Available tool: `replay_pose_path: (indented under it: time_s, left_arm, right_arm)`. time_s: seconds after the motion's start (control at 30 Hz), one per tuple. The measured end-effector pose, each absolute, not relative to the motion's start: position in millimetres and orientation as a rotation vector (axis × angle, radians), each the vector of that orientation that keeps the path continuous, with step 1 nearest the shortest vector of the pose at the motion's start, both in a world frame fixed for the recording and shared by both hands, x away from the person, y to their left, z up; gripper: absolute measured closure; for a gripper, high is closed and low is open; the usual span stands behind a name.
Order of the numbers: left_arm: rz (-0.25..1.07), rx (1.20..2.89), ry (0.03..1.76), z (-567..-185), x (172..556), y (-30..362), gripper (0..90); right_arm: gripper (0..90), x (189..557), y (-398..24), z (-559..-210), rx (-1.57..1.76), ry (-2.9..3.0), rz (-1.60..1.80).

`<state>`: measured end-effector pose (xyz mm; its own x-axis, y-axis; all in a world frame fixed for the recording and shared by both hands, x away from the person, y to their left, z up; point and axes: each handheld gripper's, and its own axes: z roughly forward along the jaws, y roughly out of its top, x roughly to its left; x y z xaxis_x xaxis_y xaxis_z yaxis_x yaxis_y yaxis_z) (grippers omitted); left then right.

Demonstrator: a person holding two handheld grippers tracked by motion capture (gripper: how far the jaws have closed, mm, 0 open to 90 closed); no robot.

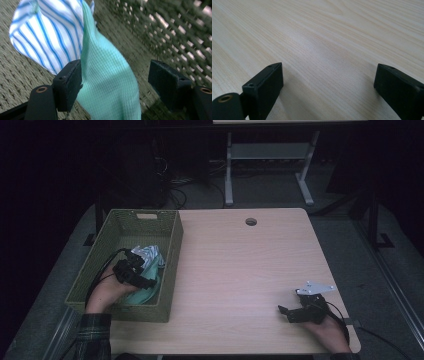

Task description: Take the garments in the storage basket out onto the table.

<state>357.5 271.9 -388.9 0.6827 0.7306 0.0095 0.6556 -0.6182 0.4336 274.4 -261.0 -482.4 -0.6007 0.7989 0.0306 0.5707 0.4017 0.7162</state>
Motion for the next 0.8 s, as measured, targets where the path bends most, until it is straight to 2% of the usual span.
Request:
replay_pose_path:
  time_s: [0.53, 0.7, 0.8]
  left_arm:
    - [0.239, 2.636, 1.079, -400.2, 360.7, 263.0, 35.7]
    - [0.229, 2.653, 1.077, -402.1, 360.9, 261.8, 46.3]
    - [0.200, 2.656, 1.089, -402.0, 362.3, 262.8, 58.3]
  right_arm:
    - [8.4, 274.4, -261.0, -482.4, 1.190, 2.346, 1.011]
    - [8.4, 274.4, -261.0, -482.4, 1.190, 2.346, 1.012]
    - [8.4, 274.4, -261.0, -482.4, 1.190, 2.346, 1.012]
